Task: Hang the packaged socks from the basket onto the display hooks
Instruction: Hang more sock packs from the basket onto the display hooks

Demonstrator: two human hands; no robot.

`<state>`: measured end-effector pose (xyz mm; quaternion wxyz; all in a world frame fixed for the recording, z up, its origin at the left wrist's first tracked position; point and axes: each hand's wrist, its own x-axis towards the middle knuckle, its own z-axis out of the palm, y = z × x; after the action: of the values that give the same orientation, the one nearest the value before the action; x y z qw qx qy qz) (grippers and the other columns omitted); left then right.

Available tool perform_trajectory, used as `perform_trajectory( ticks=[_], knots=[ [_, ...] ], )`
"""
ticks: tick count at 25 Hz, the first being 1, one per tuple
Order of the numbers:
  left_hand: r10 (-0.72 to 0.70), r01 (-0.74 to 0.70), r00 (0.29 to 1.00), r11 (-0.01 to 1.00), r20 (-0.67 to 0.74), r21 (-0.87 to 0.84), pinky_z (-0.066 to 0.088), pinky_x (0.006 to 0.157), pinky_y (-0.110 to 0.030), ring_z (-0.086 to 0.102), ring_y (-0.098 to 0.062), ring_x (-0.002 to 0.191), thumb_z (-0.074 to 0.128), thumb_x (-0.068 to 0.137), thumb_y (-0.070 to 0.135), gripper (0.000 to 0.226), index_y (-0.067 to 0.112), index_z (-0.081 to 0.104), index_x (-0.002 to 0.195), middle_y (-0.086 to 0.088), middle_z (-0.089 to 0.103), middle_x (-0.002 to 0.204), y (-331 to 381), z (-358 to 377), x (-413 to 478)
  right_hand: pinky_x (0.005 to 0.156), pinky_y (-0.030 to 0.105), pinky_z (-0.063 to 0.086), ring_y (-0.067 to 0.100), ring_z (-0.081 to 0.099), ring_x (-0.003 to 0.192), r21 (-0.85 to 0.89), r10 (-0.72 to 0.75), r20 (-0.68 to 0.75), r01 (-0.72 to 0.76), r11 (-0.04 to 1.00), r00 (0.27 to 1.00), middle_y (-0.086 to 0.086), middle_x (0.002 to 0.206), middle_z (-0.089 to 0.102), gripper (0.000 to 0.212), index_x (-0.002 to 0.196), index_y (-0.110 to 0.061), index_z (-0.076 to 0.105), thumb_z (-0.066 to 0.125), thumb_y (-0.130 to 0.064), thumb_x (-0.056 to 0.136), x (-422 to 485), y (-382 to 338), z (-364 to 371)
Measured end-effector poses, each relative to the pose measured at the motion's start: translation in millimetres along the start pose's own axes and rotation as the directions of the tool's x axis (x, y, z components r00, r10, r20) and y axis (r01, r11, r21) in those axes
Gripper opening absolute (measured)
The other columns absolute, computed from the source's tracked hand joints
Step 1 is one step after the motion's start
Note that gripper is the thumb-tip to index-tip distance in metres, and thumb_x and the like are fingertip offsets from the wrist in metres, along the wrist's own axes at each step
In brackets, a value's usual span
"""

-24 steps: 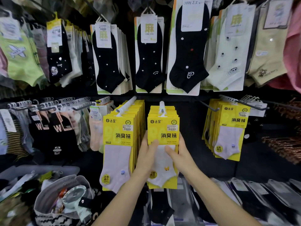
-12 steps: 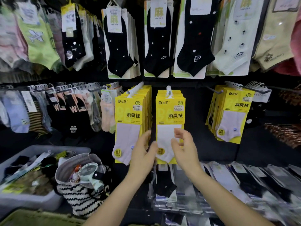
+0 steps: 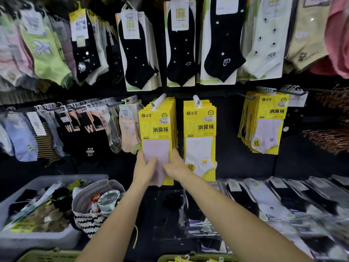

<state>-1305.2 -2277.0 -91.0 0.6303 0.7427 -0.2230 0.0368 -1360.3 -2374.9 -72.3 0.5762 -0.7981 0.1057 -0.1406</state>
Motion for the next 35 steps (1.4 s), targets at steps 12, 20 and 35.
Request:
perform_trajectory(
  ticks=[12, 20, 35],
  knots=[
    [-0.464, 0.439, 0.873, 0.881, 0.148, 0.175, 0.031, 0.111, -0.035, 0.037, -0.023, 0.133, 0.053, 0.093, 0.012, 0.054, 0.005, 0.032, 0.142, -0.011, 0.038, 0.146, -150, 69, -233, 0.094, 0.035, 0.047, 0.025, 0.053, 0.119, -0.303, 0.466, 0.011, -0.441, 0.845, 0.885, 0.012, 0.136, 0.05, 0.048, 0.134, -0.009, 0.046, 0.059, -0.008, 0.088, -188, 274, -101],
    [-0.61, 0.536, 0.758, 0.785, 0.232, 0.31, 0.033, 0.11, -0.036, 0.034, -0.024, 0.136, 0.055, 0.093, 0.012, 0.05, 0.005, 0.037, 0.139, -0.009, 0.037, 0.146, -184, 125, -306, 0.071, 0.025, 0.043, 0.024, 0.061, 0.099, -0.56, 0.54, -0.032, -0.463, 0.688, 0.841, 0.01, 0.119, 0.061, 0.038, 0.124, -0.015, 0.052, 0.059, -0.022, 0.087, -249, 340, -84],
    [-0.791, 0.741, 0.599, 0.607, 0.125, 0.289, 0.041, 0.083, -0.027, 0.052, -0.025, 0.112, 0.058, 0.088, 0.006, 0.056, 0.003, 0.032, 0.138, -0.008, 0.053, 0.117, -240, 120, -300, 0.085, 0.037, 0.048, 0.029, 0.056, 0.111, -0.372, 0.621, 0.01, -0.574, 0.73, 0.784, 0.006, 0.122, 0.056, 0.084, 0.128, -0.017, 0.031, 0.083, -0.033, 0.064, -206, 355, 8]
  ],
)
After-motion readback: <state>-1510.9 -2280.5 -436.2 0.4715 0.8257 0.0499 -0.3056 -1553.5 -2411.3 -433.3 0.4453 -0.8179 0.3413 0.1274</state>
